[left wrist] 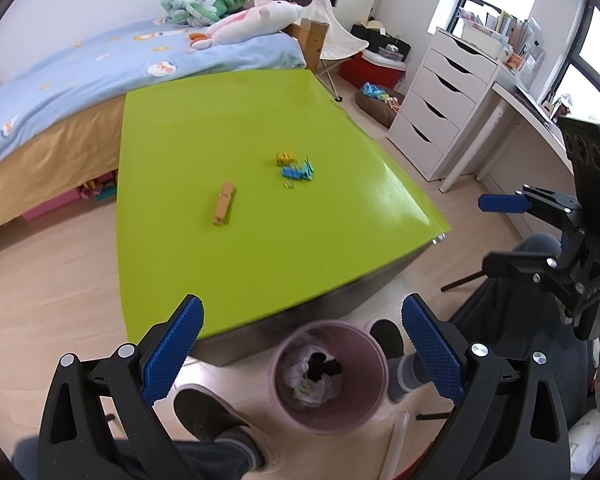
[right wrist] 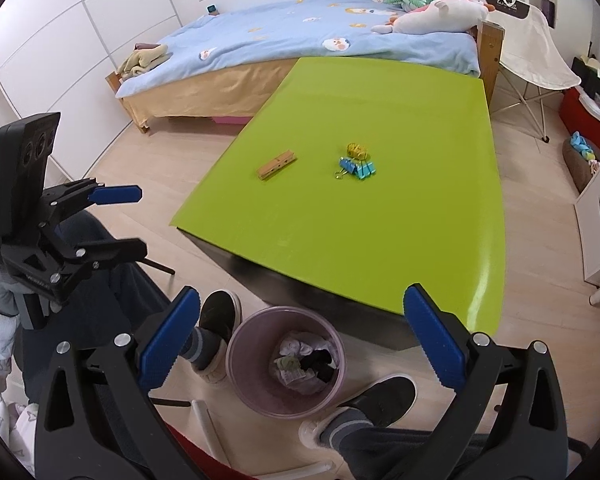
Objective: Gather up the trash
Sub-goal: 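Move the left tool to the wooden clothespin and grasp it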
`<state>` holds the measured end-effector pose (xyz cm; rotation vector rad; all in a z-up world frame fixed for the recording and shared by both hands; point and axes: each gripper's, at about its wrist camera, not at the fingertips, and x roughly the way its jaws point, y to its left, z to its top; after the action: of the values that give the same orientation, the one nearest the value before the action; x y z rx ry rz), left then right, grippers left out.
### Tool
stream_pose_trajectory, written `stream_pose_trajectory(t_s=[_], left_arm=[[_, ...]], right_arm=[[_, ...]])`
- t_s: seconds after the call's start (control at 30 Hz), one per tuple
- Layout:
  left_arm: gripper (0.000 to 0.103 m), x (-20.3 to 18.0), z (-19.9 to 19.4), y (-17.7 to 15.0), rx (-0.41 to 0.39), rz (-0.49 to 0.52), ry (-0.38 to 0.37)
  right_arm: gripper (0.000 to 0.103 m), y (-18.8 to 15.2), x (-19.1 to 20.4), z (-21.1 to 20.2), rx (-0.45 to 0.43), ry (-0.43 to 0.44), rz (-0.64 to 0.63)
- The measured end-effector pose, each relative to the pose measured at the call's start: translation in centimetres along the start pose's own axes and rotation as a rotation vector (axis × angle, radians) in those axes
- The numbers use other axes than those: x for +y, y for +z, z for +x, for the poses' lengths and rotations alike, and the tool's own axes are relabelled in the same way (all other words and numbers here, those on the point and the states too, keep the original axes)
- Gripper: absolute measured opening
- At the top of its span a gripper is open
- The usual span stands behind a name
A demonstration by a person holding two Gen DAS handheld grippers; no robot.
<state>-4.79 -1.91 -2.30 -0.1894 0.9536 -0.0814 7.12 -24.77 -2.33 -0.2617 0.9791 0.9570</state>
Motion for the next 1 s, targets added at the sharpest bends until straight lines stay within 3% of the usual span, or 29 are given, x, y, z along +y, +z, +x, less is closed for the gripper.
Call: stream_pose_trajectory(t_s=[0.3, 0.73, 0.77, 0.83, 0.93, 1.0], left_arm=[[0.096, 2.1, 3.4, 4.7, 0.032, 0.048, 0.051], [0.095, 5.3, 13.5, 9.2, 0.223, 0.122, 0.144], [0.092, 5.4, 14.0, 9.3, 0.230, 0.124, 0.150], [0.076, 5.7, 14.7, 9.4, 0.249, 0.118, 0.161], [0.063, 6.0, 15.6, 9.5, 0.266, 0.116, 0.168], [0.048, 6.2, 16.0, 9.4, 0.270, 0.114, 0.176]], right_arm=[[0.100, 1.2, -0.8, 1.0, 0.016, -0.011, -0.009], [0.100, 0.8, -1.6, 1.9, 0.044, -0.011, 0.001], [0.100, 0.7, -1.7, 1.9, 0.045, -0.011, 0.002], [0.100, 0.6, -2.0, 1.9, 0.048, -0.014, 0.007], [0.100, 0.4, -2.3, 2.1, 0.053, -0.016, 0.014], [0.100, 0.4, -2.4, 2.1, 0.054, -0.017, 0.017]])
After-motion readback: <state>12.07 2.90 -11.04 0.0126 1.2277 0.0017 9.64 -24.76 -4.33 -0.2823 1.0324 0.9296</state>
